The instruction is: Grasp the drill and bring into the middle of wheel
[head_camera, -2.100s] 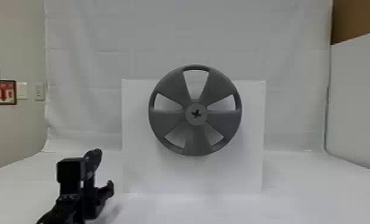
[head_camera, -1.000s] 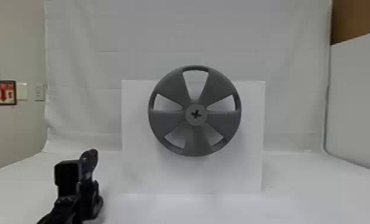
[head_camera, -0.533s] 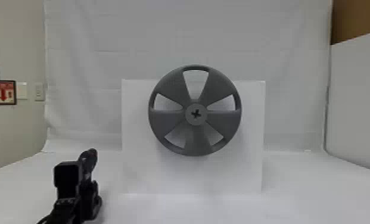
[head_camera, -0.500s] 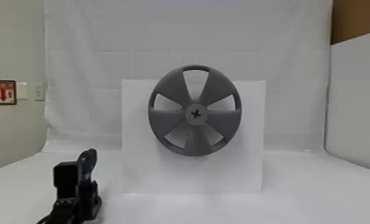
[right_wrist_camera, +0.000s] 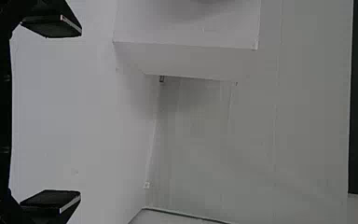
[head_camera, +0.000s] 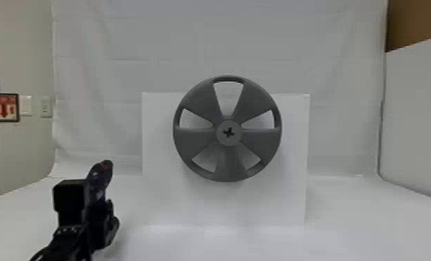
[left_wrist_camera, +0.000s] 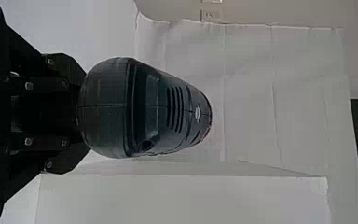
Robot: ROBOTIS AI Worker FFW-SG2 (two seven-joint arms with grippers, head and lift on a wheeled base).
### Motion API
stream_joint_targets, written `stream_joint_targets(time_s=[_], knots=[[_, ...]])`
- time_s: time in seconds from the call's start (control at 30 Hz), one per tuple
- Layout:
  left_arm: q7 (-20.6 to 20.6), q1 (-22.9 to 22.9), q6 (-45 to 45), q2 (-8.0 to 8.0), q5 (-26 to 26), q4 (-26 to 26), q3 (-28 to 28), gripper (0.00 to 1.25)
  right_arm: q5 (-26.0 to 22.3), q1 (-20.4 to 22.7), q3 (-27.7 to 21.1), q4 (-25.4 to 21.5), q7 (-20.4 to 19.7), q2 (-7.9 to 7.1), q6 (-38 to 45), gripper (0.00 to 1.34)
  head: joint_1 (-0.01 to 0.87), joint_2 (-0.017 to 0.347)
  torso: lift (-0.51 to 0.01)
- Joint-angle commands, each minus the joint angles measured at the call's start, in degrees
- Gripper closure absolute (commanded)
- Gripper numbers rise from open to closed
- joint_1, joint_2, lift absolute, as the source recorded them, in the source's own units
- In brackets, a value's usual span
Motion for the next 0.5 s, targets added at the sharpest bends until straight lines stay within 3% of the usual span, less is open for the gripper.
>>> stream_joint_targets(time_s=[0.0,0.07,0.3,0.47], knots=[[0.0,1.8,2.3,0.81,1.2,-5.9,-0.6,1.22,0.1,0.0,0.0,0.0,-0.1,0.21,0.0,0.08,0.054,0.031,-0.403],[0.0,2.8,4.6,1.08,3.3,-8.8,-0.6,1.22,0.1,0.0,-0.1,0.0,0.0,0.30,0.0,0.08,0.054,0.031,-0.403],[0.0,5.7,8.8,3.18,2.6,-19.2,-3.2,1.22,0.1,-0.1,-0.5,0.0,0.0,0.56,0.0,0.08,0.054,0.031,-0.403],[0.4,7.3,12.8,4.15,6.0,-25.0,-5.0,1.22,0.0,0.0,-1.1,-0.1,0.0,0.56,0.0,0.08,0.054,0.031,-0.403]])
